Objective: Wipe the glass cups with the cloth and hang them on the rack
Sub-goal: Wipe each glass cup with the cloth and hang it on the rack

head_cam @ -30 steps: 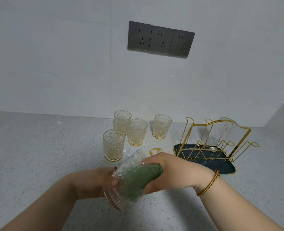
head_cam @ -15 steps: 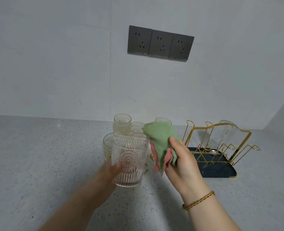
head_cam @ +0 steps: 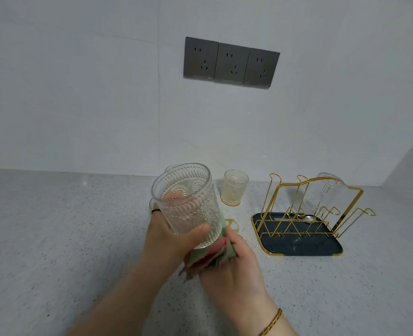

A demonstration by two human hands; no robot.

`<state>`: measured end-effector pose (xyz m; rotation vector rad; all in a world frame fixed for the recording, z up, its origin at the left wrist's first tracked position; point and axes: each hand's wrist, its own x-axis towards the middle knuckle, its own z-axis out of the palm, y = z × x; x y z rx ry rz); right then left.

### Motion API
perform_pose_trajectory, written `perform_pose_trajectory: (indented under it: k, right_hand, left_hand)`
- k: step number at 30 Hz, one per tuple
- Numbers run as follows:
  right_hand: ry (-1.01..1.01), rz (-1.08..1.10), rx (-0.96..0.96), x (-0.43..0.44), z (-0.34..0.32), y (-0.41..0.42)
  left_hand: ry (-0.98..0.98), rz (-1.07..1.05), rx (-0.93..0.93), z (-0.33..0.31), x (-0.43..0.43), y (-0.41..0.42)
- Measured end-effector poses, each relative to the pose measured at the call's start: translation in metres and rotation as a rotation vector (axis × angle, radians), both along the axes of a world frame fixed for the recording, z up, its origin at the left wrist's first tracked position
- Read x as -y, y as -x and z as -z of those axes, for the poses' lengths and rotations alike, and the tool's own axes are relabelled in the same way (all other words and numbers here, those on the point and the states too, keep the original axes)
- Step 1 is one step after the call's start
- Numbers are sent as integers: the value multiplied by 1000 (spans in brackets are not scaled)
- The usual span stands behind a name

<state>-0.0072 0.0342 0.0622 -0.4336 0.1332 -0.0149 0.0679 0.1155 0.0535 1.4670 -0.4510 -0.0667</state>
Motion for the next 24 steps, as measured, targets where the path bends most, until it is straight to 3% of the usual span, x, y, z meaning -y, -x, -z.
perform_pose_trajectory:
  k: [10,15,18,24]
  right_hand:
    - [23,89,-11,19,-7,-6]
    - [143,-5,-58,1,4,-1]
    - [90,-27,-47,-3,11,2]
    - [87,126,-124,16,8,-6]
  left_hand:
    - [0,55,68,1,-6,14]
    - [-39,31,75,4,-4,-3]
    - [-29,17,66,5,-9,-11]
    - [-111,87,48,6,-15,13]
